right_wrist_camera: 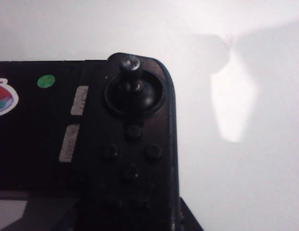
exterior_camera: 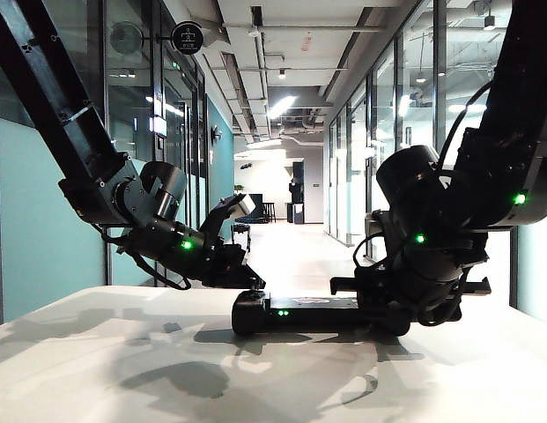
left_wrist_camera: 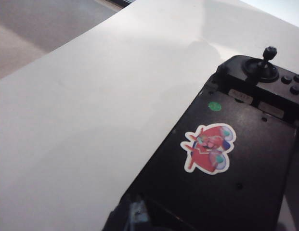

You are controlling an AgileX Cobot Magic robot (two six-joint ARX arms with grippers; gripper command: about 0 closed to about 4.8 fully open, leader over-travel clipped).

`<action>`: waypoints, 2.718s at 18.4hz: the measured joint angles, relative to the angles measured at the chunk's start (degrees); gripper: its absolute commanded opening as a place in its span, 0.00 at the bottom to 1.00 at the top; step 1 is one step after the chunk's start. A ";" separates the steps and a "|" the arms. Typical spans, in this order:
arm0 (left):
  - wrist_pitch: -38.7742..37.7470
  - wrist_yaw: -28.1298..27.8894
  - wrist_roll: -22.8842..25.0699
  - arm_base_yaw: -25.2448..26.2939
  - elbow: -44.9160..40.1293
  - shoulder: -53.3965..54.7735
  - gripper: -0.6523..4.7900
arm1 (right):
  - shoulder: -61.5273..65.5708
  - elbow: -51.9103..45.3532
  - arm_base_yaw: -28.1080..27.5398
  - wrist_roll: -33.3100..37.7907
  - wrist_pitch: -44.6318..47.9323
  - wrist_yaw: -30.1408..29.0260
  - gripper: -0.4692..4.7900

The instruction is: Push the left joystick on the remote control sitting on the white table backward to make the robot dog back up in a straight line until it returns close to you.

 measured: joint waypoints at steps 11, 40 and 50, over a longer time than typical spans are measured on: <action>-0.28 2.62 3.06 0.42 0.00 0.00 0.11 | 0.00 0.00 0.00 0.13 -0.17 0.00 0.46; 0.85 7.67 5.38 0.77 0.00 0.02 0.11 | 0.02 -0.07 0.00 0.37 -0.42 1.27 0.46; 0.76 8.85 5.75 2.08 0.00 0.02 0.11 | 0.02 -0.04 0.00 0.13 -0.57 1.44 0.46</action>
